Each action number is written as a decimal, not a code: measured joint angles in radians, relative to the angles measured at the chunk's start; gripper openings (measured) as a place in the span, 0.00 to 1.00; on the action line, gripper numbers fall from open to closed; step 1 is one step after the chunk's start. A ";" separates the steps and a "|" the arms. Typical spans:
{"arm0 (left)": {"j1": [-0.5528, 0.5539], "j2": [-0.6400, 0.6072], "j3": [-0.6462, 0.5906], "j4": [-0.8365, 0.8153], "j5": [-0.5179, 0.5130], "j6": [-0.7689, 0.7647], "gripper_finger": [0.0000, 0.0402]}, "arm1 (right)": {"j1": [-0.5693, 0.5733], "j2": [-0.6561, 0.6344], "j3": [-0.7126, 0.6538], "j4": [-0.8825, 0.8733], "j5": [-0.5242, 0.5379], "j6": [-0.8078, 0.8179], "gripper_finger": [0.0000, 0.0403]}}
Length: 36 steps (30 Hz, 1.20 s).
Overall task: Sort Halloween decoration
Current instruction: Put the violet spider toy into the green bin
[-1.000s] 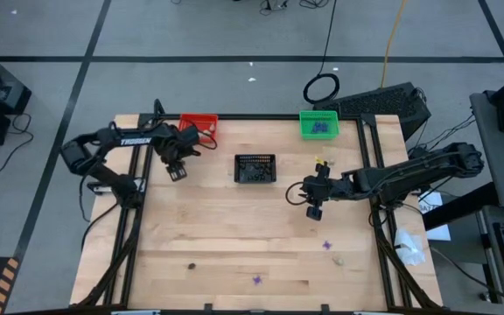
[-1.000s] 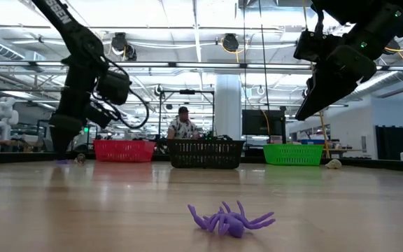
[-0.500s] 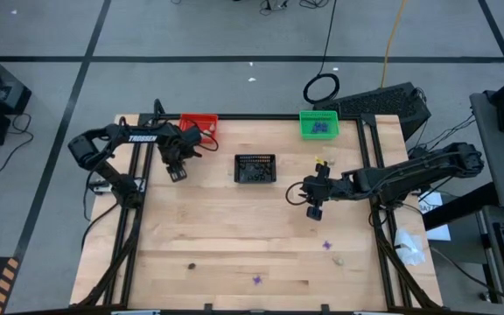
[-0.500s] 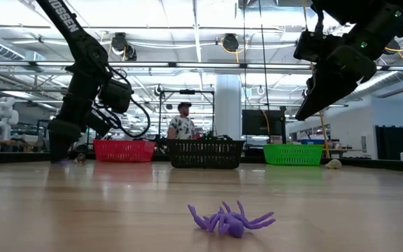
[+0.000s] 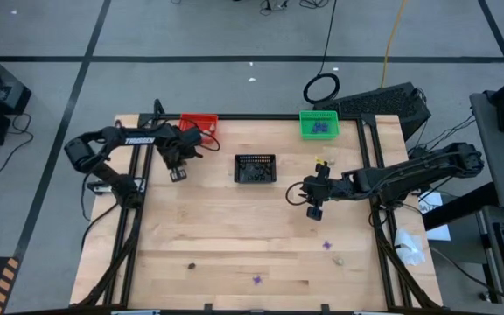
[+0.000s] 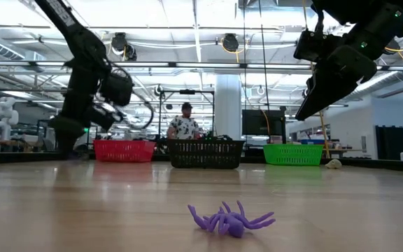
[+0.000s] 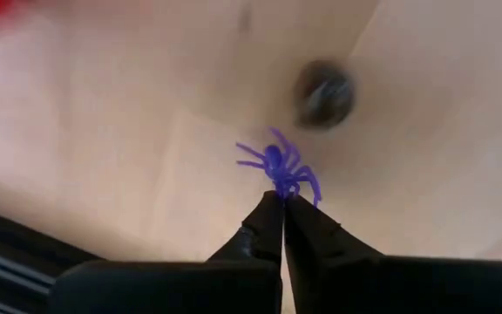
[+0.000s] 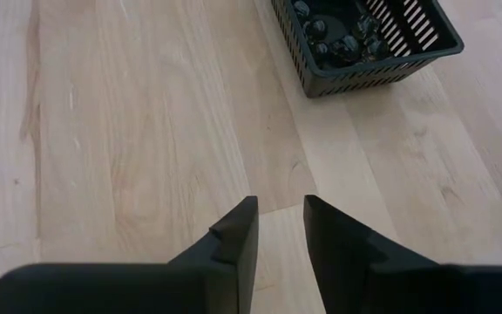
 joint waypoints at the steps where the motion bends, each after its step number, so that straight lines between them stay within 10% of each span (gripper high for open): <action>1: -0.006 -0.022 0.004 0.002 0.003 0.000 0.01 | 0.000 0.000 0.000 0.000 0.000 0.000 0.22; 16: -0.184 -0.340 0.004 0.118 0.494 -0.053 0.00 | 0.000 0.017 0.000 0.193 -0.002 -0.119 0.22; 36: -0.510 -0.202 0.006 0.795 0.785 -0.252 0.00 | 0.006 0.323 0.122 0.770 -0.108 -0.304 0.43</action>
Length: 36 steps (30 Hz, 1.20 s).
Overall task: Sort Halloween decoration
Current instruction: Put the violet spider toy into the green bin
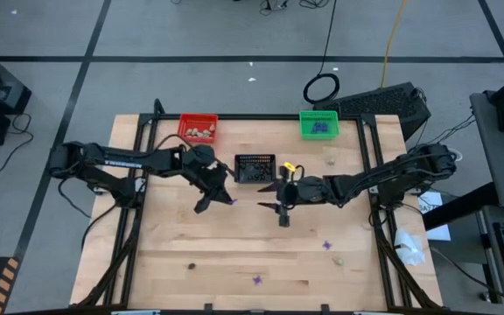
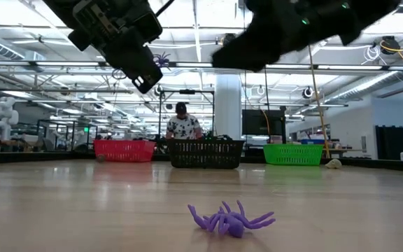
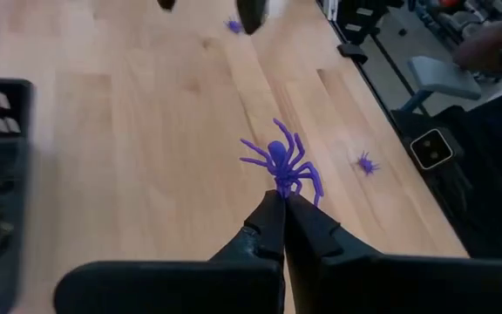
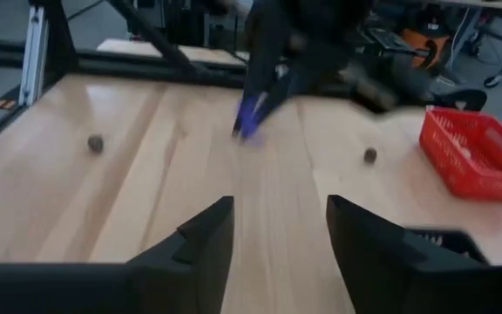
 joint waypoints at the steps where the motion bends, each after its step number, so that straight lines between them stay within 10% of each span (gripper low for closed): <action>1: -0.004 0.011 0.000 0.013 0.000 -0.007 0.00 | 0.000 0.011 0.027 -0.011 0.000 0.001 0.44; 26: -0.036 0.044 0.000 0.168 -0.004 -0.063 0.00 | -0.029 0.207 0.322 -0.155 -0.210 -0.005 0.45; 36: -0.037 0.044 0.000 0.186 -0.001 -0.063 0.00 | -0.030 0.206 0.321 -0.161 -0.202 -0.012 0.15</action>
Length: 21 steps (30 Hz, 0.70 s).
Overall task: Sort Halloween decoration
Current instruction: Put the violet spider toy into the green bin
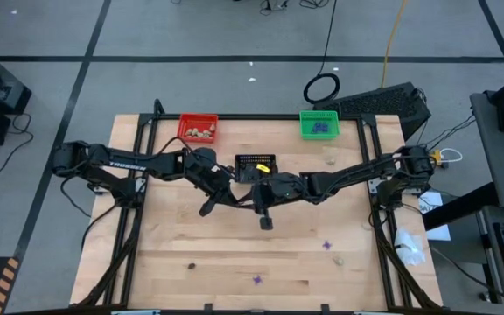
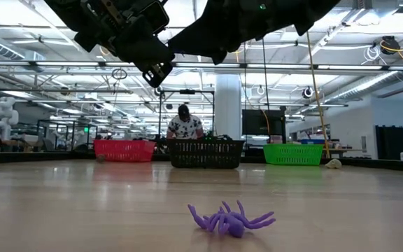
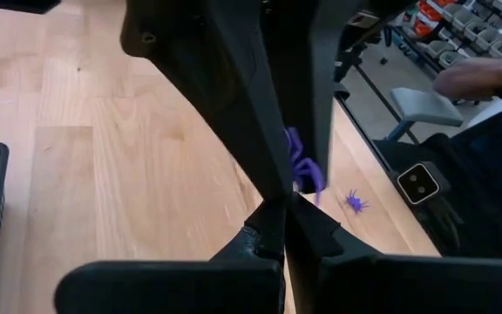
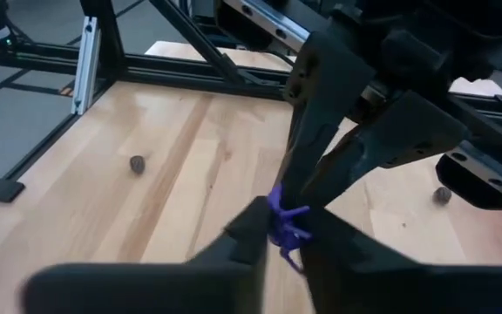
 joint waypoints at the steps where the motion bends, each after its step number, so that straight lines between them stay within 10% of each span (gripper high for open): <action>1: 0.000 0.000 0.000 0.001 0.001 0.000 0.00 | 0.000 0.000 0.000 0.000 0.000 -0.004 0.11; 12: -0.001 -0.002 0.000 0.010 -0.117 0.000 0.01 | 0.000 -0.033 -0.001 -0.055 0.022 -0.023 0.02; 21: 0.002 -0.002 0.000 0.000 -0.214 0.009 0.22 | 0.003 -0.190 -0.002 -0.216 0.135 -0.036 0.01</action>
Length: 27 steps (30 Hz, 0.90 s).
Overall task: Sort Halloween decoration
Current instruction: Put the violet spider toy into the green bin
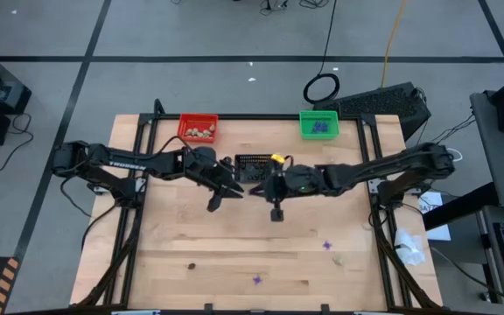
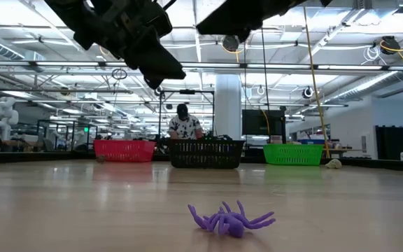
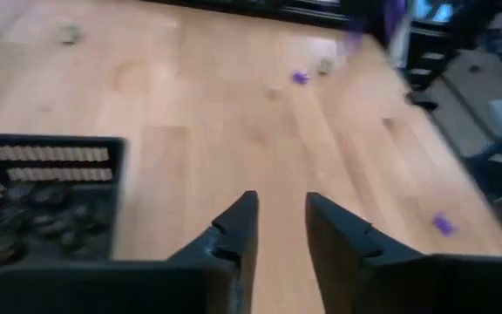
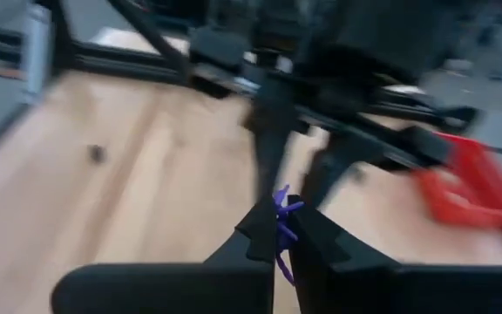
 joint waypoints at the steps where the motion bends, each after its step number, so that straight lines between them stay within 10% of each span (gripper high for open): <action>1: 0.000 0.000 0.000 -0.004 -0.022 0.003 0.25 | 0.000 -0.027 0.000 -0.039 0.037 -0.005 0.01; 10: -0.016 0.000 0.000 -0.054 -0.150 0.070 0.28 | -0.204 -0.229 0.001 -0.442 0.312 0.059 0.01; 27: -0.101 0.000 0.000 -0.100 -0.153 0.073 0.20 | -0.974 0.019 0.001 -0.556 0.010 0.036 0.02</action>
